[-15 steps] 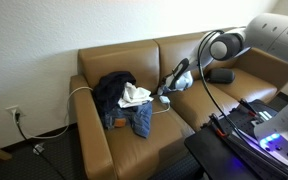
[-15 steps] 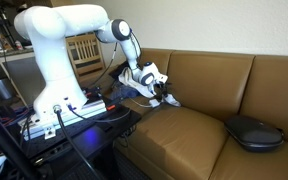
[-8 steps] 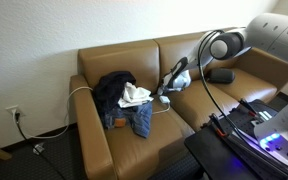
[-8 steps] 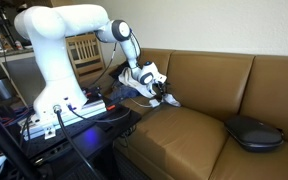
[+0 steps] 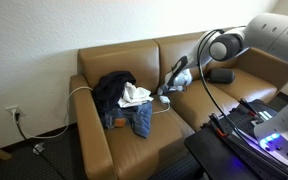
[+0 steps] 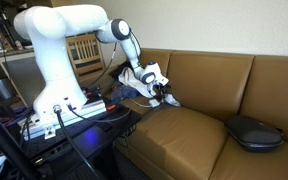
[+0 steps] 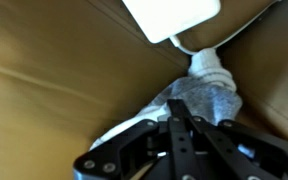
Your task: Move the clothing to the left side of the sofa
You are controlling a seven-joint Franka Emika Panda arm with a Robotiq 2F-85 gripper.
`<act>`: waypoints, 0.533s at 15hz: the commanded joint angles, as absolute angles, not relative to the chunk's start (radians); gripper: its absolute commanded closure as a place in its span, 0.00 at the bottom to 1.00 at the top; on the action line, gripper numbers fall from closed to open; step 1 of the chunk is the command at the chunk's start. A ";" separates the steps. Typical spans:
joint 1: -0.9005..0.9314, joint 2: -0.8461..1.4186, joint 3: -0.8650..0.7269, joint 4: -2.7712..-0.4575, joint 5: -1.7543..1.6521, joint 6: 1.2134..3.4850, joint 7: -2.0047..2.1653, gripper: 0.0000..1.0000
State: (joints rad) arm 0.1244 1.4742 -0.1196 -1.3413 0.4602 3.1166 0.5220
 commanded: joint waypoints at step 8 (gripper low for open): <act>0.199 1.476 -0.350 -1.425 0.377 3.072 1.010 0.23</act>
